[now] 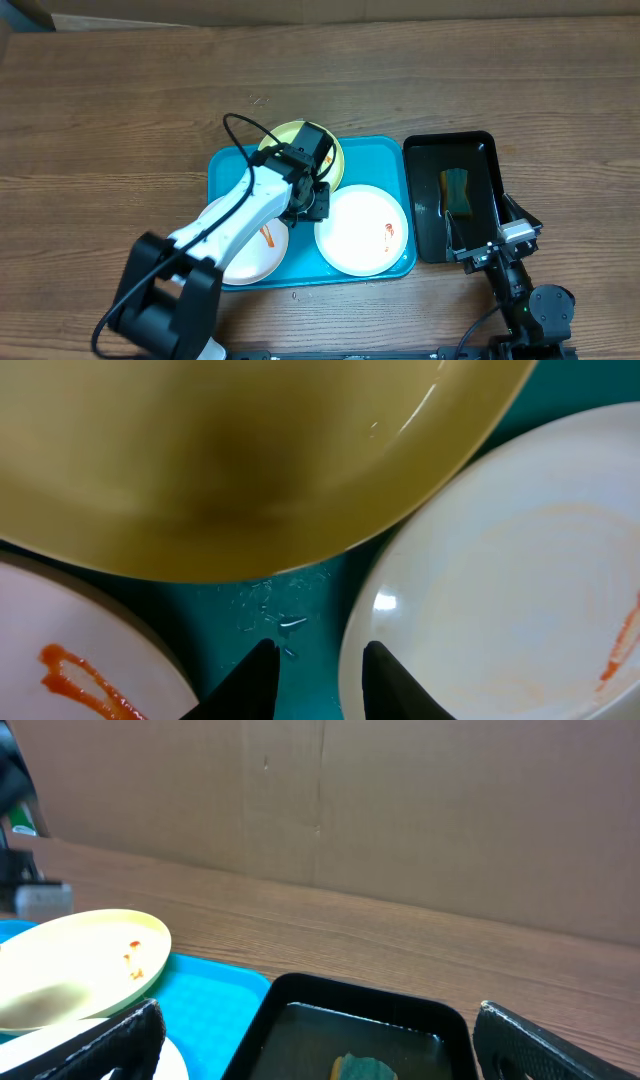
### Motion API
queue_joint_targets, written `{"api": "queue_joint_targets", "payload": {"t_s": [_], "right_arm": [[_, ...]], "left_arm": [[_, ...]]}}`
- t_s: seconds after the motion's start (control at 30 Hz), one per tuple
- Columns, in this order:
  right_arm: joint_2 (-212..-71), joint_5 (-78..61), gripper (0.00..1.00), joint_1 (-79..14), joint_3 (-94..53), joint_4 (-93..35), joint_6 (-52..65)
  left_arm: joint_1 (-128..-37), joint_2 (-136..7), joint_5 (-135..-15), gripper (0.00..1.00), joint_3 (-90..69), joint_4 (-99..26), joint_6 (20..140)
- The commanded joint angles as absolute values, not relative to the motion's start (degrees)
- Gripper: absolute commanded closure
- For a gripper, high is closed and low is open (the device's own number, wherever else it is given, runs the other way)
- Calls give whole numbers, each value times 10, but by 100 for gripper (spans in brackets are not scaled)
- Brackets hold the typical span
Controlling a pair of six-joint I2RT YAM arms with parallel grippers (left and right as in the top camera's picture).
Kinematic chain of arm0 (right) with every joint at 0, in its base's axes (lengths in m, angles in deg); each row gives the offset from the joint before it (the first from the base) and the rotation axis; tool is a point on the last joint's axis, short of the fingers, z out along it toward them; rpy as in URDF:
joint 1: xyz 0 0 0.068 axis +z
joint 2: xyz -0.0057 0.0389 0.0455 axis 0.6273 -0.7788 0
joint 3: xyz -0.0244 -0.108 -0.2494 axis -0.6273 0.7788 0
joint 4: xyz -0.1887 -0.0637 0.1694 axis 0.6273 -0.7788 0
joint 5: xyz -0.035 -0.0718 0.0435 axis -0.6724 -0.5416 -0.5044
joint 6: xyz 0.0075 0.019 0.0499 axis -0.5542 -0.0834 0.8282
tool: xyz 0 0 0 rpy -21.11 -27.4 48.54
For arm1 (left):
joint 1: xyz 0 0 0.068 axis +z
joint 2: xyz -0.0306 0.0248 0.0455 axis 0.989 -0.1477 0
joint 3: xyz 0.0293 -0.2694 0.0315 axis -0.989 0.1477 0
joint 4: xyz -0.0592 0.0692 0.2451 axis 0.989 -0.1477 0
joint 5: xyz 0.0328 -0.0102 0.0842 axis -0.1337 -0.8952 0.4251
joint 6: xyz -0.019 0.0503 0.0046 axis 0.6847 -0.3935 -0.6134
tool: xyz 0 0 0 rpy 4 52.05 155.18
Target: Clean dirty plates on tray and stack at the side
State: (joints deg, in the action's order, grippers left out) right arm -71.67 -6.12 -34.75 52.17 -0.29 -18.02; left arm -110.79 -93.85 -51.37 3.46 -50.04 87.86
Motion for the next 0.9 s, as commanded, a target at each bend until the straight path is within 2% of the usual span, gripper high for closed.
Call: {"api": "queue_joint_targets", "payload": {"t_s": [0.0, 0.13, 0.23, 0.87], "right_arm": [[-710, -58, 0, -351, 528, 0, -182], [-710, -58, 0, -351, 528, 0, -182], [-710, -58, 0, -351, 528, 0, -182], [-710, -63, 0, -351, 528, 0, -182]], "left_arm": [[-1111, -963, -518, 72, 41, -498, 888], [-1111, -963, -533, 73, 40, -498, 886], [-1112, -963, -577, 69, 40, -498, 860], [-1136, -970, -554, 64, 42, -485, 849]]}}
